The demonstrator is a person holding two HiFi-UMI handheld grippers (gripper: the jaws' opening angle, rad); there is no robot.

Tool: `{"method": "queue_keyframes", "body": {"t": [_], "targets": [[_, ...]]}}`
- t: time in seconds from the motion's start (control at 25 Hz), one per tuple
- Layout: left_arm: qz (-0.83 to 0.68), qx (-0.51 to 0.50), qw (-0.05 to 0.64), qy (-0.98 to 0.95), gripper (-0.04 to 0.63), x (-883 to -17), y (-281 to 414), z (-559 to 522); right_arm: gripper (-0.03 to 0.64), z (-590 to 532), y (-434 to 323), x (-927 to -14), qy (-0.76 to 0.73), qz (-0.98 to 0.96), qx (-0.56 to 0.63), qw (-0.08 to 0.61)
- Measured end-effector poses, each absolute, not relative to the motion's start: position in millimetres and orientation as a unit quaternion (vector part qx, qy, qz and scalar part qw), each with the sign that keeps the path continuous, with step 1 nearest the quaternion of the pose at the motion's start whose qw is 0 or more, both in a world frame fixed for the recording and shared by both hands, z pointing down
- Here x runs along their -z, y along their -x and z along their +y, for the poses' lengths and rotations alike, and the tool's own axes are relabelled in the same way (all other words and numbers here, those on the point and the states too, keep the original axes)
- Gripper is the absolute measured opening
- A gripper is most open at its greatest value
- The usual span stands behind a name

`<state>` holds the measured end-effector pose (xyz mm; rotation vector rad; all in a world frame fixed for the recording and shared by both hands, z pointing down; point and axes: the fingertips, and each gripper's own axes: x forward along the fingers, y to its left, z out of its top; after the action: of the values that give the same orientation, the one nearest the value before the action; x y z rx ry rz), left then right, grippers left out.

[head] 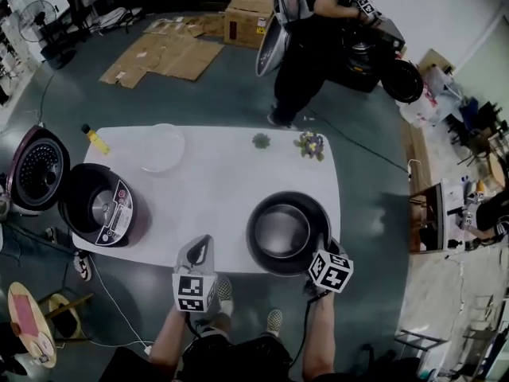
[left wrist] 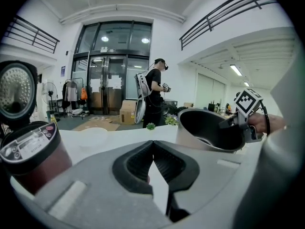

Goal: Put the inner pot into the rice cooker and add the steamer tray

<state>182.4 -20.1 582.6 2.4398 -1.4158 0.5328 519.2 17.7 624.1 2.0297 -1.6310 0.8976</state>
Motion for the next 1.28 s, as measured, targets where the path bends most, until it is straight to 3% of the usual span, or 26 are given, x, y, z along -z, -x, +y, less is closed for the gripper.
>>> {"method": "queue_keyframes", "body": {"t": [0.6,1.28], "targets": [[-0.568,-0.123,0.076,-0.81,0.011,-494,-65,-29,0.017,-39,-399,-507,-0.671,-0.679,-0.259,0.144],[-0.693,-0.094,0.04,-0.714,0.011,-448,127,-24,0.018,-138,-194,-449,-0.546,-0.799,-0.216,0.129]]}}
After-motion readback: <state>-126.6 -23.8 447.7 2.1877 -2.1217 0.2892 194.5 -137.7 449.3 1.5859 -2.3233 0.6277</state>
